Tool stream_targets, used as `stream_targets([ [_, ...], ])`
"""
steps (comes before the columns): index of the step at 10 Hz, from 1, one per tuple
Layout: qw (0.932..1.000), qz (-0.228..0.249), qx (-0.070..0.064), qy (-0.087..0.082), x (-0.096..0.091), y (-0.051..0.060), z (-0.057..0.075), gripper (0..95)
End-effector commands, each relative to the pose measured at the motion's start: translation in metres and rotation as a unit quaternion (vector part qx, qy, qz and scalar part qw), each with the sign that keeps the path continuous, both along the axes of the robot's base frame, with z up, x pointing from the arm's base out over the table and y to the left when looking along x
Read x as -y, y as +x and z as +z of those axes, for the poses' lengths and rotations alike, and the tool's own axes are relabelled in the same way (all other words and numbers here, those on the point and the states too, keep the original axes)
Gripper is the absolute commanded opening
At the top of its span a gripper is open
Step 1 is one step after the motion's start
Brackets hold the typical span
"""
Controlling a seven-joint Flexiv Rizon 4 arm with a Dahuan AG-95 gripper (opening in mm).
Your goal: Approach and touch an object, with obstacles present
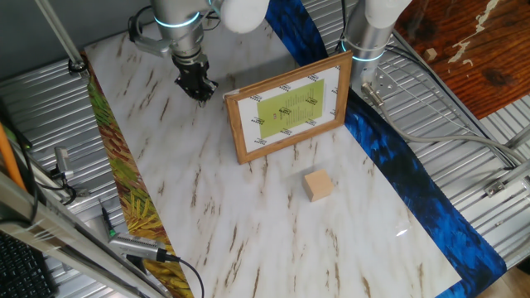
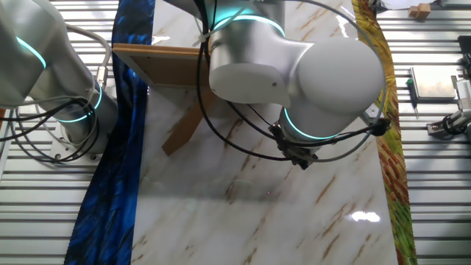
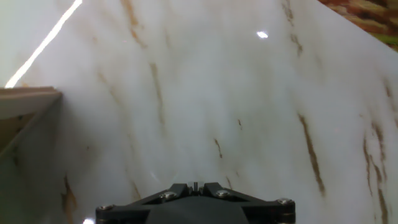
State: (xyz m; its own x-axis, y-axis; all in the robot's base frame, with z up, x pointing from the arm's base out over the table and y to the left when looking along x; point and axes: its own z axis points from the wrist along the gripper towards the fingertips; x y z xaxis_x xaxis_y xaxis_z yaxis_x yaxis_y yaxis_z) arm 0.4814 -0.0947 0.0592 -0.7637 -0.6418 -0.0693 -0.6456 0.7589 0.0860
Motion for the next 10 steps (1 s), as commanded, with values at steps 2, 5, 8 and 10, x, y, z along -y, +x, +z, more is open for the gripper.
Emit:
stream_targets([
  [2,0.9998,0.021,0.002,0.001,-0.001,0.0,0.0,0.0],
  [5,0.9997,0.025,0.003,-0.001,-0.001,0.0,0.0,0.0],
  [8,0.9999,-0.002,0.011,-0.011,-0.047,0.026,-0.006,0.0],
  [10,0.9997,-0.013,0.016,-0.011,-0.074,0.038,-0.005,0.0],
])
